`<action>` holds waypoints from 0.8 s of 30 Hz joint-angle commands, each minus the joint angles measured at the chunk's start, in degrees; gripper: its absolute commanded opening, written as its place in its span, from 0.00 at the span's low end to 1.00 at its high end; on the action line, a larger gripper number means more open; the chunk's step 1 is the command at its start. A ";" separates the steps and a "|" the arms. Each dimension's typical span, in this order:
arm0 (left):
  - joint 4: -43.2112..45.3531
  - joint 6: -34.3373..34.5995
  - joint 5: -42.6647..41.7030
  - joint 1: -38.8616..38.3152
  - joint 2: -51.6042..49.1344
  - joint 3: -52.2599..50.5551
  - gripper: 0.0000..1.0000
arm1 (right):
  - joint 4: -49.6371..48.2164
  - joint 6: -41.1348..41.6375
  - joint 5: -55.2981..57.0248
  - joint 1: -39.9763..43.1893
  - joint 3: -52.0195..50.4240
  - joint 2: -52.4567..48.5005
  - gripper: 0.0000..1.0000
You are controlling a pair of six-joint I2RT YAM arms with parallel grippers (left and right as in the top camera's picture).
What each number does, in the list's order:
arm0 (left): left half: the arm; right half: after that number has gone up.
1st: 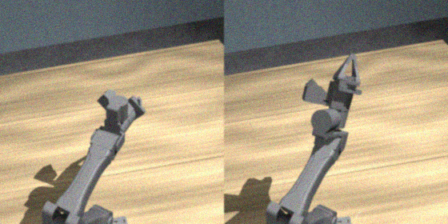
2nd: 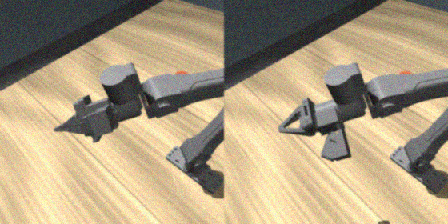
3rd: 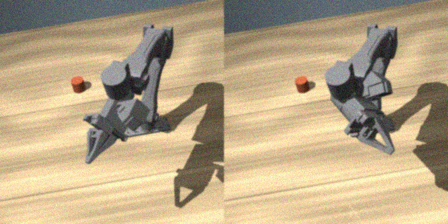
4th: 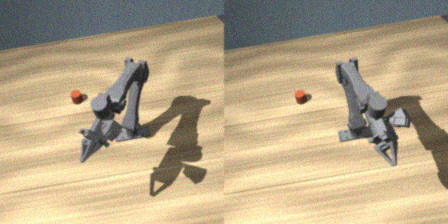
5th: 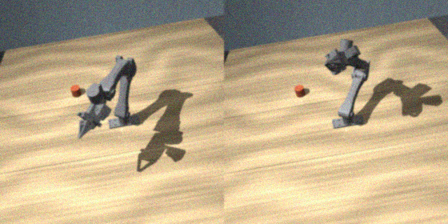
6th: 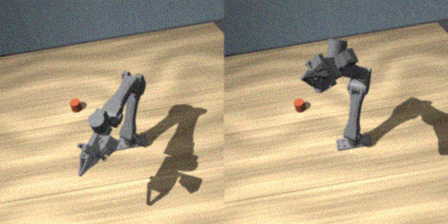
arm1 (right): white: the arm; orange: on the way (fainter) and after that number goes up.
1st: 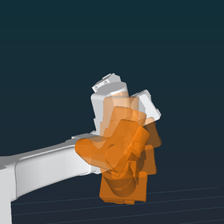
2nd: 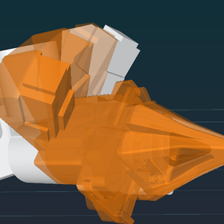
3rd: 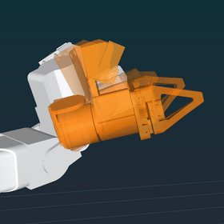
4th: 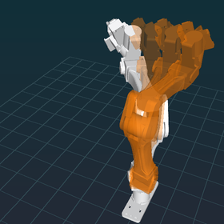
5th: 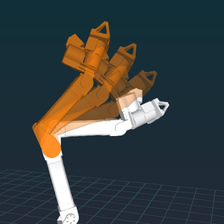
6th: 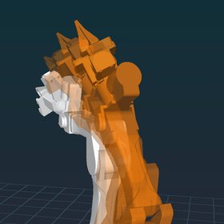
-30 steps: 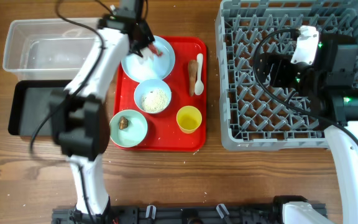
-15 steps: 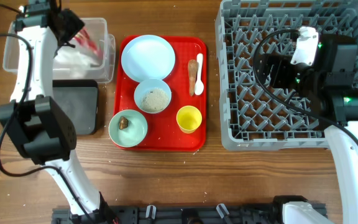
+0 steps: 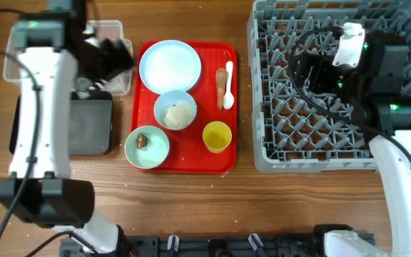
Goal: Sort waste into correct bins and load items into the dishwasher rack
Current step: 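Grasp the small teal bowl holding the brown scrap with the left gripper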
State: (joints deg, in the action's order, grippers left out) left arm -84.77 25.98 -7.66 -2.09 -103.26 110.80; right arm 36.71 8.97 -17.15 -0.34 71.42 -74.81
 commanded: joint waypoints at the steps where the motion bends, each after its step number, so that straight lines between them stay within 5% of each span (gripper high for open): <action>1: 0.22 -4.81 1.09 -9.05 -0.94 -6.27 0.93 | -0.42 0.07 -0.55 -0.24 1.22 -1.99 0.99; 2: 1.44 -4.33 3.13 -12.39 -0.94 -9.88 0.84 | -0.20 0.04 -0.52 -0.24 1.22 -2.27 1.00; 11: 20.46 -3.04 3.28 -22.97 -0.94 -38.34 0.56 | 2.51 0.04 -0.52 -0.24 1.22 -2.62 1.00; 18: 25.22 0.20 9.05 -22.88 -0.94 -44.61 0.04 | 4.02 0.04 -0.52 -0.24 1.22 -2.62 1.00; 24: 18.84 0.11 6.27 -22.60 0.94 -38.80 0.04 | 4.07 0.17 -0.55 -0.24 1.22 -2.62 1.00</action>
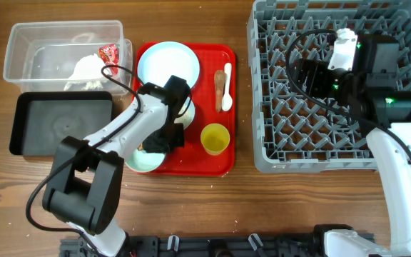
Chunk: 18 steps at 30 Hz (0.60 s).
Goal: Sort waste into correct bins and load items into the dishwasher rack
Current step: 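Grasp the small teal bowl holding the brown scrap with the left gripper, then tip the teal bowl over the black tray to dump the brown scrap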
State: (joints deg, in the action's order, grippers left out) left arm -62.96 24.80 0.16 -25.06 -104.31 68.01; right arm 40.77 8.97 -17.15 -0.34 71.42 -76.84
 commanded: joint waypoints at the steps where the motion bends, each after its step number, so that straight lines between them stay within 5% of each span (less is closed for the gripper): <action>1: -4.57 0.74 -2.84 0.59 2.78 6.29 0.04 | 0.00 0.20 -0.55 -0.24 1.22 -0.59 1.00; 8: -12.33 -6.99 -7.63 9.79 9.90 18.53 0.04 | -0.72 0.15 -0.52 -0.24 1.22 -0.59 1.00; 11: -11.50 -20.90 -22.62 23.80 9.79 18.47 0.04 | -1.44 0.15 -0.52 -0.24 1.22 -0.59 1.00; 18: -10.56 -41.16 -53.64 56.72 5.44 18.23 0.04 | -2.14 0.15 -0.52 -0.24 1.22 -0.59 1.00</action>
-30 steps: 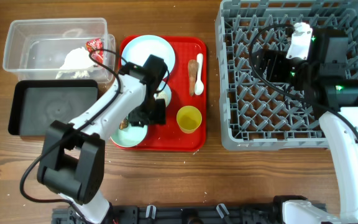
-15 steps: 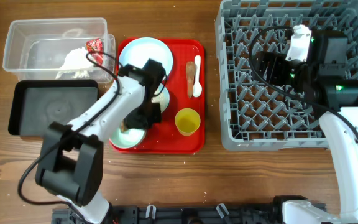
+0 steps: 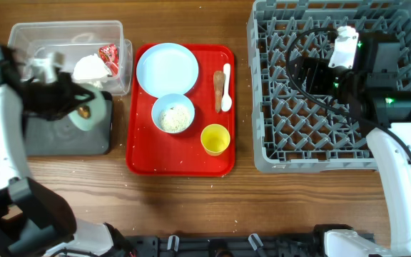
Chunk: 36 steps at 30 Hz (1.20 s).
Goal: Sort waste into correct bins and load items into the dishwasher rack
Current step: 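Tip the teal bowl over the black tray to dump the brown scrap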
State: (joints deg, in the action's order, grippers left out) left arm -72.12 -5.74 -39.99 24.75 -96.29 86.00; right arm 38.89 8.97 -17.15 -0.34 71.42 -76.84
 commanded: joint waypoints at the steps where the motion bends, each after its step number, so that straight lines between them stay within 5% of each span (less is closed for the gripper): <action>1: -2.45 -12.74 -16.48 10.40 -4.39 0.24 0.04 | -0.24 0.17 -0.55 -0.24 1.22 -0.59 1.00; 10: -9.75 -13.11 -37.53 22.01 -22.18 0.11 0.04 | 0.59 0.15 -0.52 -0.24 1.22 -0.59 1.00; 17: -13.97 -10.73 -49.05 22.40 -22.34 0.11 0.04 | 0.76 0.13 -0.52 -0.24 1.22 -0.59 1.00; 23: -6.80 -6.93 -45.88 22.58 -21.99 0.17 0.04 | 0.90 0.07 -0.52 -0.24 1.22 -0.59 1.00; 26: -12.85 -14.60 -37.42 19.52 -14.64 0.28 0.04 | 0.85 0.04 -0.52 -0.24 1.22 -0.59 1.00; 29: -13.35 -15.02 -22.23 11.43 -3.26 0.28 0.04 | 0.72 0.04 -0.52 -0.24 1.22 -0.59 1.00; 33: -5.68 6.99 10.80 -7.39 4.72 0.28 0.04 | 0.20 0.13 -0.52 -0.24 1.22 -0.59 1.00; 36: -4.96 15.98 25.64 -27.43 3.74 -1.03 0.04 | 0.11 0.11 -0.50 -0.24 1.22 -0.59 1.00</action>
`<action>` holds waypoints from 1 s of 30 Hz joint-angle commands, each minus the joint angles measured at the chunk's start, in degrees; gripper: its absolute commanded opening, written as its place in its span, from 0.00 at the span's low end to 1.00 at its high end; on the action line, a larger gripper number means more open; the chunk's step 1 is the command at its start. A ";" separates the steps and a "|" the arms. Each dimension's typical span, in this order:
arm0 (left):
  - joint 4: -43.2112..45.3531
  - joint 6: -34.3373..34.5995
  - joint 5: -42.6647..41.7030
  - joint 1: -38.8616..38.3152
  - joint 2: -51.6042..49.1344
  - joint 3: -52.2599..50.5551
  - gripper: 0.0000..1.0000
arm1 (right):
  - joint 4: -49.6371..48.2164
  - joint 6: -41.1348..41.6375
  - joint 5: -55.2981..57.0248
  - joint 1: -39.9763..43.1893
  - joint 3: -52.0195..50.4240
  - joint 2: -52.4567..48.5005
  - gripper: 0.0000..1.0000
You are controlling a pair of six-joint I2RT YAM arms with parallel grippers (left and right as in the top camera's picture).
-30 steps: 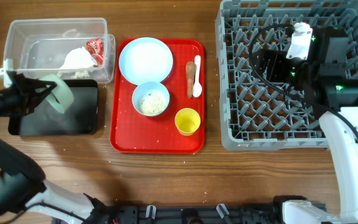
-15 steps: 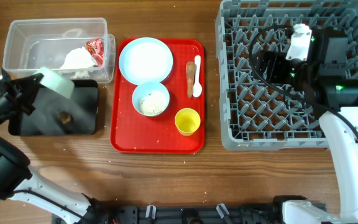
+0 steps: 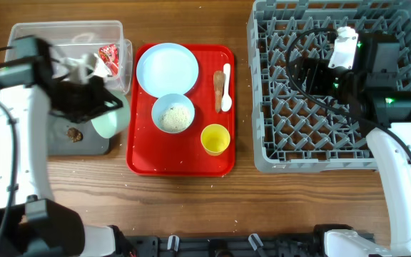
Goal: Sort waste into correct bins and load items into the dishwasher rack
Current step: 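Tip the teal bowl over the black tray to dump the brown scrap, then set the teal bowl on the red tray and grasp the rice bowl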
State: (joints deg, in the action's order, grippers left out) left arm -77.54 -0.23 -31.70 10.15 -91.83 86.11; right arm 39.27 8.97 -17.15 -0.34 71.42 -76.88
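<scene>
My left gripper (image 3: 93, 111) is shut on the rim of a light green bowl (image 3: 106, 124), held tilted over the right edge of the black bin (image 3: 88, 147). A brown food lump (image 3: 70, 133) lies in that bin. On the red tray (image 3: 184, 163) are a white plate (image 3: 168, 67), a blue bowl of rice (image 3: 173, 114), a yellow cup (image 3: 215, 138), a wooden spoon (image 3: 218, 81) and a white spoon (image 3: 227, 91). My right gripper (image 3: 300, 71) hovers over the grey dishwasher rack (image 3: 312, 153); its jaws are too dark to read.
A clear plastic bin (image 3: 20, 36) at the back left holds white tissue (image 3: 84, 66) and a red wrapper (image 3: 108, 53). The rack fills the right side of the wooden table. Cables trail from both arms.
The brown lump, which sat in the green bowl, now lies in the black bin. The bowl has tipped and shifted slightly right and nearer. The right arm has not moved.
My left gripper was by the clear bin while the green bowl with the lump stood on the tray. Then the gripper was at that bowl on the tray. Then it held the bowl over the black bin, and now the lump is in the bin.
</scene>
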 commanded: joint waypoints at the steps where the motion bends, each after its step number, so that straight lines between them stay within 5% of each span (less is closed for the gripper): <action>1: 0.50 13.84 21.64 -17.00 -0.96 -2.08 0.04 | -0.24 0.04 -0.50 -0.24 1.22 -0.55 1.00; 6: 10.03 20.76 28.13 -33.99 -0.98 -13.16 0.04 | -0.63 0.02 -0.50 -0.24 1.22 -0.55 1.00; 13: 19.69 24.52 35.19 -40.81 -0.98 -24.46 0.05 | -0.61 0.17 -0.52 -0.24 1.22 -0.55 1.00; 14: 21.14 24.50 35.69 -40.81 -0.98 -25.51 0.12 | -0.63 0.17 -0.52 -0.24 1.22 -0.55 1.00; 16: 22.08 24.52 35.65 -40.79 -0.96 -26.10 0.45 | -0.57 0.15 -0.52 -0.24 1.22 -0.55 1.00; 20: 22.10 23.02 33.70 -40.74 -0.90 -17.38 0.51 | -1.38 0.17 -0.52 -0.24 1.22 -0.55 1.00; 23: 29.14 18.10 34.38 -40.74 -0.92 -12.79 0.66 | -1.07 0.20 -0.52 -0.24 1.22 -0.55 1.00; 30: 42.95 12.79 34.36 -40.74 -13.09 -12.81 0.53 | -0.68 0.20 -0.52 -0.24 1.22 -0.55 1.00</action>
State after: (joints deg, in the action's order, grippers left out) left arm -36.03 14.15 2.28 -30.44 -99.66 73.14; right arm 38.52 8.97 -17.15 -0.34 71.42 -76.88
